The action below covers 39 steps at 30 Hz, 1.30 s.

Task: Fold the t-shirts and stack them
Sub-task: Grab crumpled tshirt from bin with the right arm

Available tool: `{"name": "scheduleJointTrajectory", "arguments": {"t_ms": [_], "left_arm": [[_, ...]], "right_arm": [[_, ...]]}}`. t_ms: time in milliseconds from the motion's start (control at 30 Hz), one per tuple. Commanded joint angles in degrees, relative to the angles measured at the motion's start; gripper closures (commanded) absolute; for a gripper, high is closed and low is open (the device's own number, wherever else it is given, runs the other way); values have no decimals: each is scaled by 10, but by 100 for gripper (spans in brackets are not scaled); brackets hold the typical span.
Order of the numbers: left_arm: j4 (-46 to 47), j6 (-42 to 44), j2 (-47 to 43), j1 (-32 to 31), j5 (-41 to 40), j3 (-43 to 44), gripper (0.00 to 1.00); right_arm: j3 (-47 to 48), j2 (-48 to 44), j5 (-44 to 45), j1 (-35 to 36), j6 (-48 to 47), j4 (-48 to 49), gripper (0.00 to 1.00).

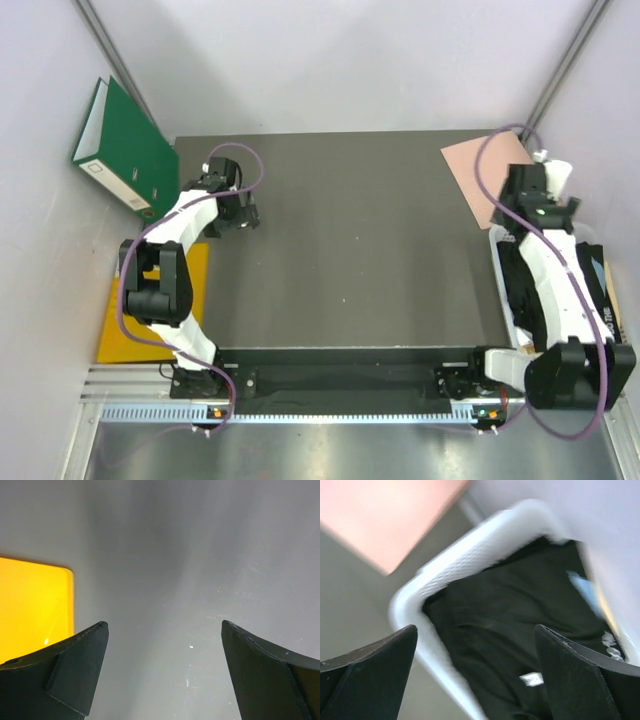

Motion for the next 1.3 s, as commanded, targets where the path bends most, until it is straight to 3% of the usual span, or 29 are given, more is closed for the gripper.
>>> {"name": "scheduleJointTrajectory", "arguments": {"t_ms": [0,67,167,333,433,800,867,933,967,1100,1200,1267], "left_arm": [[-28,-7,36,-4,25,27,1],[-46,-14,50,-4,-17,38,1],[-68,-22,63,-4,-50,53,1],[-63,-12,78,-5,-7,59,1],[-63,-10,88,-5,10,64,1],[-72,-8,94,-5,6,80,1],[-76,-7,91,-5,2,85,1],[-79,-6,89,-5,-3,87,1],[-82,-7,87,-5,-7,88,1],[-82,-6,77,-5,-10,88,24],[-82,-8,73,-5,-12,86,22],[-82,-9,71,-5,-14,87,9]], "right_arm": [[17,-68,23,-95,2,-34,0],[14,-83,5,-157,-3,-46,0],[-13,-99,18,-178,12,-68,0],[-52,-98,-52,-233,55,-103,0],[-46,-62,-103,-234,57,-110,0],[-73,79,-155,-235,84,-106,0],[-74,107,-156,-235,84,-98,7],[-72,120,-157,-235,83,-93,74],[-64,120,-157,-235,84,-94,99],[-33,72,-165,-233,83,-100,100],[-2,7,-158,-231,83,-109,100],[22,-50,-139,-231,85,-115,100]]}}
